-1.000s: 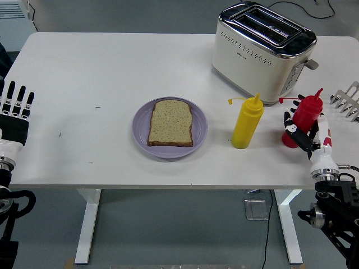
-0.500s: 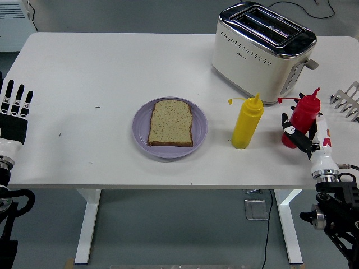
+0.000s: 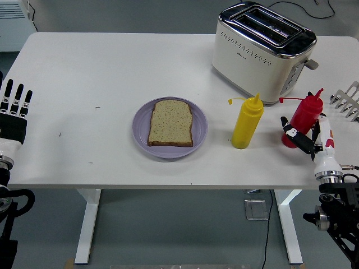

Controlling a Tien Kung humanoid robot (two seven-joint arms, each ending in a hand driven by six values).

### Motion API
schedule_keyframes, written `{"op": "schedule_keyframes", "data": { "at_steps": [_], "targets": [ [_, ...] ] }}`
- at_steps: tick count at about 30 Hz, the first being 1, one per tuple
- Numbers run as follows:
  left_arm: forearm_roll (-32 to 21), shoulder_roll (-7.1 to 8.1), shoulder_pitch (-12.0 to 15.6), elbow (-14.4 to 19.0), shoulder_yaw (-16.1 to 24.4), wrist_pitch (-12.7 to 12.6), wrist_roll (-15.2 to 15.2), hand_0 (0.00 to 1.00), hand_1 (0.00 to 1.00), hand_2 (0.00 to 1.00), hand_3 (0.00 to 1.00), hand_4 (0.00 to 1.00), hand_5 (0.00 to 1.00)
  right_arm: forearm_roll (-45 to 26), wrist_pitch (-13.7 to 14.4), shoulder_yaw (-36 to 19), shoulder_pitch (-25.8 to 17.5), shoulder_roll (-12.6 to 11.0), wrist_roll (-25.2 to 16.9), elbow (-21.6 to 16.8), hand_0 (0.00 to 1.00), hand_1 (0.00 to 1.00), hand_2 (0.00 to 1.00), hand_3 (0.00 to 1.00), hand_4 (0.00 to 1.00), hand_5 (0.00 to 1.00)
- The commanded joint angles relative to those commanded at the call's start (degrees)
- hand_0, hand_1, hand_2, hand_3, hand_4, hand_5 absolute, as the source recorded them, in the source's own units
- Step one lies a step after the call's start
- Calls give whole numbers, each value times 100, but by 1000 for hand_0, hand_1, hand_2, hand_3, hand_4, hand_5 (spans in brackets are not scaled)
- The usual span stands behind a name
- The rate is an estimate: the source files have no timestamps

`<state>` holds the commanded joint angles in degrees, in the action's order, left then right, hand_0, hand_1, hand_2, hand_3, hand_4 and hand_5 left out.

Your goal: Pick up the cup,pour liquid into bread,place the cup on the desk

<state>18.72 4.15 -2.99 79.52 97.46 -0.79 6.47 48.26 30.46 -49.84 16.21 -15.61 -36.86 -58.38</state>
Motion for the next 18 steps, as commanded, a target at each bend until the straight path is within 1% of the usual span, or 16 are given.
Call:
{"op": "schedule_keyframes", "data": {
  "at_steps": [4,10,11,16,18],
  "targets": [
    [2,2,-3,2,-1,0,2,800,803,839,748,534,998,7,-30,-88,-51,-14,15,-19,996,895,998,998,764,135],
    [5,3,-9,-1,-2,-2,3,800,803,839,748,534,998,168,-95,-267,-199,-43,73,-149,997,895,998,998,763,140],
    [6,3,-9,-2,0,-3,3,800,802,838,747,534,998,208,-104,-297,-228,-46,79,-180,997,895,998,998,788,140],
    [8,5,-10,-3,10,-6,4,800,802,838,747,534,998,383,-126,-414,-343,-51,105,-309,997,895,998,998,788,140],
    [8,6,-10,-4,8,-8,4,799,802,838,747,534,998,414,-137,-427,-368,-56,113,-343,996,895,998,998,804,151]
  ]
}}
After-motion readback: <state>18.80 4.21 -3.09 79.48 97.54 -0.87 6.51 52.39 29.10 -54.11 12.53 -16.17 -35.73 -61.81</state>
